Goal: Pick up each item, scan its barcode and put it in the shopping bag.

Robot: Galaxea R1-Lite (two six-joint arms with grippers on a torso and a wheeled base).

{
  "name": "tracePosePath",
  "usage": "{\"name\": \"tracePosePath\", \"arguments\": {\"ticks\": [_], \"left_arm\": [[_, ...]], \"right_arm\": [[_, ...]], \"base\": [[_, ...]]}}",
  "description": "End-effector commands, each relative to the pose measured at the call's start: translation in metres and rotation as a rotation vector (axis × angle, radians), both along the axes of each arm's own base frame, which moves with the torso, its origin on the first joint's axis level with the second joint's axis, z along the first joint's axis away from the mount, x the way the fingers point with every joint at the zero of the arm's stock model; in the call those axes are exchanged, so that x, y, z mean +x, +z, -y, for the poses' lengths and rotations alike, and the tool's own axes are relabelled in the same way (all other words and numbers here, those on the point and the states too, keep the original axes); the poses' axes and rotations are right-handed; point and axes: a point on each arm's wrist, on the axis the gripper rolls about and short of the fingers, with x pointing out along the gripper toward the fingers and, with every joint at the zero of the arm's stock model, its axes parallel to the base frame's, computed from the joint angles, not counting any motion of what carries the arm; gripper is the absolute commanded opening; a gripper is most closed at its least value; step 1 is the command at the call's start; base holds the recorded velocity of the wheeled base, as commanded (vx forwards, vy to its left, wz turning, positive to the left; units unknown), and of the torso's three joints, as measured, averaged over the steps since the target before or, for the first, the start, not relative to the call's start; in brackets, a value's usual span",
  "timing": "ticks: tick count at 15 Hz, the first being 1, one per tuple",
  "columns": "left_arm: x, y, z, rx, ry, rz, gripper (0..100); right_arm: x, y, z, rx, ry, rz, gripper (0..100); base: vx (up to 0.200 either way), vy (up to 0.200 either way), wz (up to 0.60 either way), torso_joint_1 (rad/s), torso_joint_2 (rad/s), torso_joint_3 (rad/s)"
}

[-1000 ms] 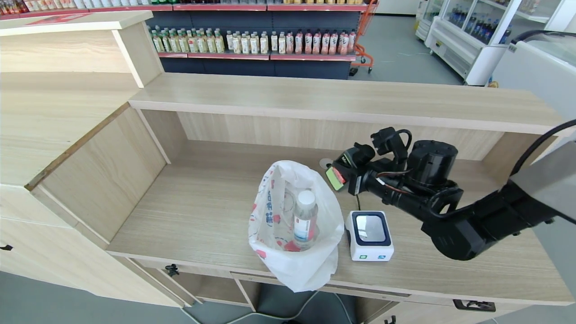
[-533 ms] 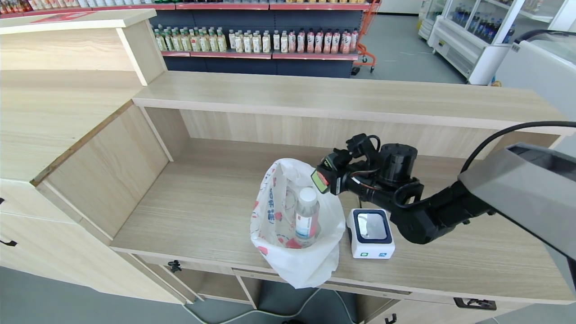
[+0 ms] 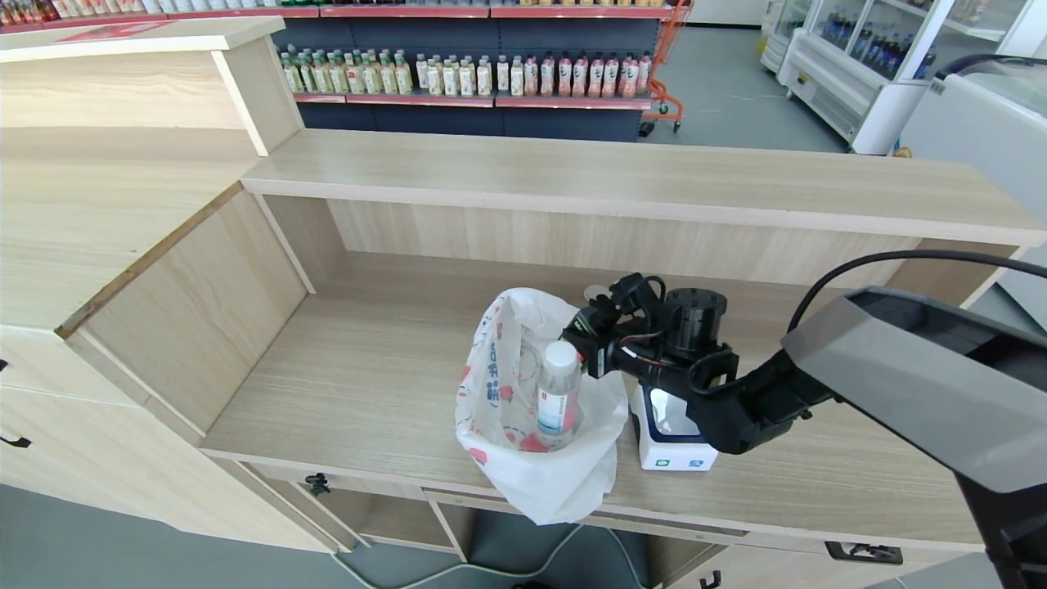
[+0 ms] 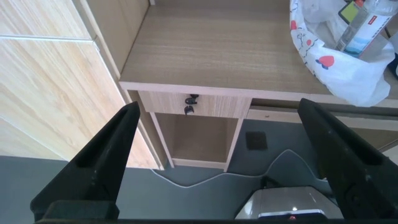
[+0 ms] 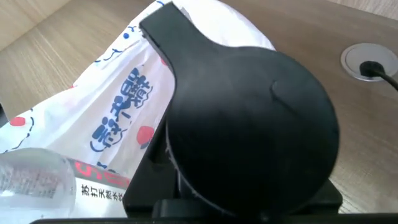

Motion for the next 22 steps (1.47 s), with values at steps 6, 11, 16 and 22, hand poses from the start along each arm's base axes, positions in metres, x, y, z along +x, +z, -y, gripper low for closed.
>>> {"name": "tracePosePath", "arguments": {"ticks": [6,11,16,22], "left_arm": [[0.000,0.000,0.000,0.000,0.000,0.000,100],[0.000,0.000,0.000,0.000,0.000,0.000,100],[0.000,0.000,0.000,0.000,0.000,0.000,100],[0.000,0.000,0.000,0.000,0.000,0.000,100]], "right_arm": [[0.020,-0.048,-0.014,-0.108,0.071,0.016,0],[0.032,-0.044,-0.021,-0.152,0.124,0.091,0],[0.032,-0.044,-0.023,-0.175,0.131,0.102,0],[0.032,-0.043,-0.020,-0.186,0.136,0.112,100]], "base": [[0.000,0.000,0.00,0.000,0.00,0.000],[0.000,0.000,0.00,0.000,0.00,0.000],[0.000,0.000,0.00,0.000,0.00,0.000],[0.000,0.000,0.00,0.000,0.00,0.000]]}}
